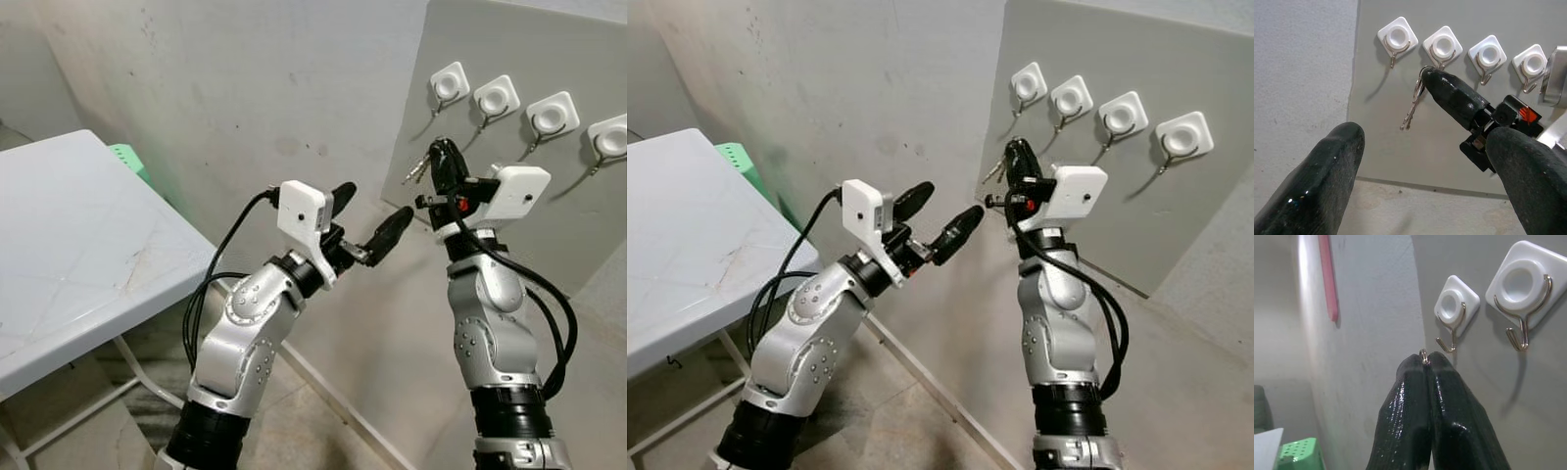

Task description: Hang keys on a hook

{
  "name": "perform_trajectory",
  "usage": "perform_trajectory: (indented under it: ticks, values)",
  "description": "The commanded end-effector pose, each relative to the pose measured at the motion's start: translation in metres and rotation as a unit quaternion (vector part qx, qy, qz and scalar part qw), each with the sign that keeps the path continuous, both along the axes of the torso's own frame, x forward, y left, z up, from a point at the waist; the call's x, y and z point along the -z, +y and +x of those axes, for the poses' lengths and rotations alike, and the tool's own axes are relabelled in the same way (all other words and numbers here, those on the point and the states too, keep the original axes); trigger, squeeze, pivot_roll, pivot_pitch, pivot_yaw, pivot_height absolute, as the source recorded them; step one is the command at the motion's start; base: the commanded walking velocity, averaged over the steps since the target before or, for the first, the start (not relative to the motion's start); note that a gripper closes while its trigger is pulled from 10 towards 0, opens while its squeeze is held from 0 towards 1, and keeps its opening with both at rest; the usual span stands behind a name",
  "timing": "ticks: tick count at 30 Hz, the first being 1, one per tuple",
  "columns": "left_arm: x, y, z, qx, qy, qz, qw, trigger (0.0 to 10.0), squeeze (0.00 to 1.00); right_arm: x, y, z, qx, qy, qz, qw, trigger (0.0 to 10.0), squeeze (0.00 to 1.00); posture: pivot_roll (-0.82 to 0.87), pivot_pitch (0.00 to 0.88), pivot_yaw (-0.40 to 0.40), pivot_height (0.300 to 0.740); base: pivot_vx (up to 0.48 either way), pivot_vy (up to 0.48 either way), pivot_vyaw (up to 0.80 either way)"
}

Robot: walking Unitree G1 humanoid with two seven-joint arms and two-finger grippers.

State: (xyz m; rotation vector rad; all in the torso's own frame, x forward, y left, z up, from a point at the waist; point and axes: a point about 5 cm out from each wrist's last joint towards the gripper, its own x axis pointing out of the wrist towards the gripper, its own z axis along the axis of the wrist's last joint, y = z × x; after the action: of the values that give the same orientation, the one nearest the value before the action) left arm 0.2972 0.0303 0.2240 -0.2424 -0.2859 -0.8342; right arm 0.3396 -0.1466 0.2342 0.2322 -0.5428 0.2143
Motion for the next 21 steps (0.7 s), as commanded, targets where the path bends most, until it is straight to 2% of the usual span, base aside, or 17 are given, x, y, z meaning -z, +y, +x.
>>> perform_trajectory:
  ticks: [1,21]
  values:
    - [-0.003,0.0013,-0.0019,-0.003,-0.002,-0.004,1.0,10.0,0.0,-0.0067,-0.0047,0.0036,0.001,-0.009,0.017,1.0,10.0,0.0,0.01,0.018,-0.048,0.74,0.0,0.0,0.0]
    - [-0.0031,0.0029,-0.0036,-0.005,0.009,-0.012,1.0,10.0,0.0,-0.011,-0.0087,0.0056,-0.015,-0.007,0.112,0.994,10.0,0.0,0.01,0.032,-0.05,0.74,0.0,0.0,0.0]
